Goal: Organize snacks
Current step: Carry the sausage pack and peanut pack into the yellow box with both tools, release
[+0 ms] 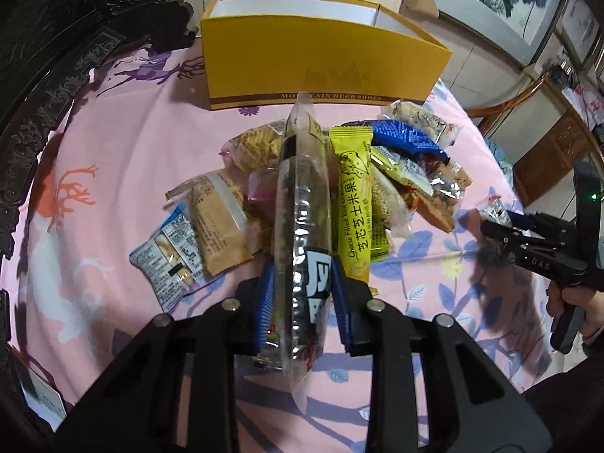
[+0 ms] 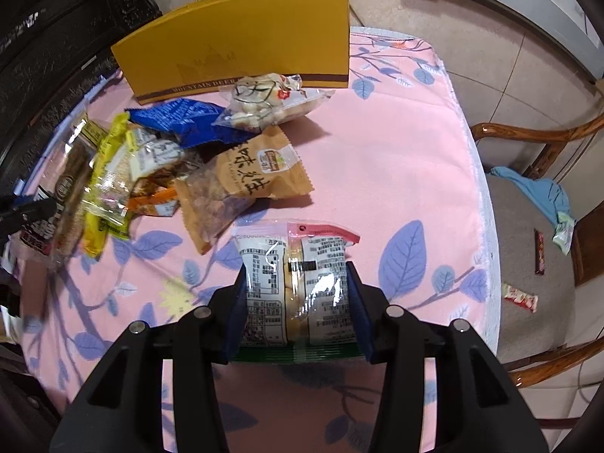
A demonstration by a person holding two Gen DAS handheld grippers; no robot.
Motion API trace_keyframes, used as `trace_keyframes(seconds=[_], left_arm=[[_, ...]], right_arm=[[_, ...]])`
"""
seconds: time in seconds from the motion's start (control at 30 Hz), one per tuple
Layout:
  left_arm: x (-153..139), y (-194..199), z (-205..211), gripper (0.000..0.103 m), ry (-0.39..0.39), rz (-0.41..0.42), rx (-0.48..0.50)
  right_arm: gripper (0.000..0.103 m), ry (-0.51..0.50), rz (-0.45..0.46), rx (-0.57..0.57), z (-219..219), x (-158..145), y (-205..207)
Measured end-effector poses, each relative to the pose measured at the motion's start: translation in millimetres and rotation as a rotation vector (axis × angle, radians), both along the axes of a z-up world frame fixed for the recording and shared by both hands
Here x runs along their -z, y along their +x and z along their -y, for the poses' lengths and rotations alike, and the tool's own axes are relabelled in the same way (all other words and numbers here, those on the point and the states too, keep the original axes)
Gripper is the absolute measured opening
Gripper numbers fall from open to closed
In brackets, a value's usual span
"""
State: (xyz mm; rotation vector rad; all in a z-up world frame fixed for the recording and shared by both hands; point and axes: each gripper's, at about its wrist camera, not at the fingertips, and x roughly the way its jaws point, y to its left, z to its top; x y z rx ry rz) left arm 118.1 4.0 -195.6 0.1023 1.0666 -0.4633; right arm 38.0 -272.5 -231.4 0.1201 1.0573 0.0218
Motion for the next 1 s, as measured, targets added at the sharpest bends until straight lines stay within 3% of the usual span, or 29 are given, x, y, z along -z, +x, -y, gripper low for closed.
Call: trace_keyframes(seconds=[0.23,0.33,0.47,0.67,1.0], left_arm=[[20.6,10.3,7.9,0.029,0.007,-0.076,-0.001],[23.7,15.3,15.7,0.032,0.051,-0.062,-0.001],[17.7,16.5,10.5,0.027,0.013,-0.057,-0.008],[-7.4,5.3,-0.8,0.027,-0.054,-0.010,-0.018],[-77.4,6.2,-8.7,0.027,-0.162,0.125,-0.036]], right_arm=[[0.048,0.025,-0.017,0.003,-7.7,-0.3,-2.2],[0.048,0.033,-0.017,0.001,-11.0,-1.1,-3.1],[0.048,0.049,0.001,0.005,-12.5,-8.8,-5.4],[0.048,0.082,0.045,0.008,-14.4,-26.7,-4.4],[0.048,0.108,0.164,-0.042,-28.6,-81.3,10.7]])
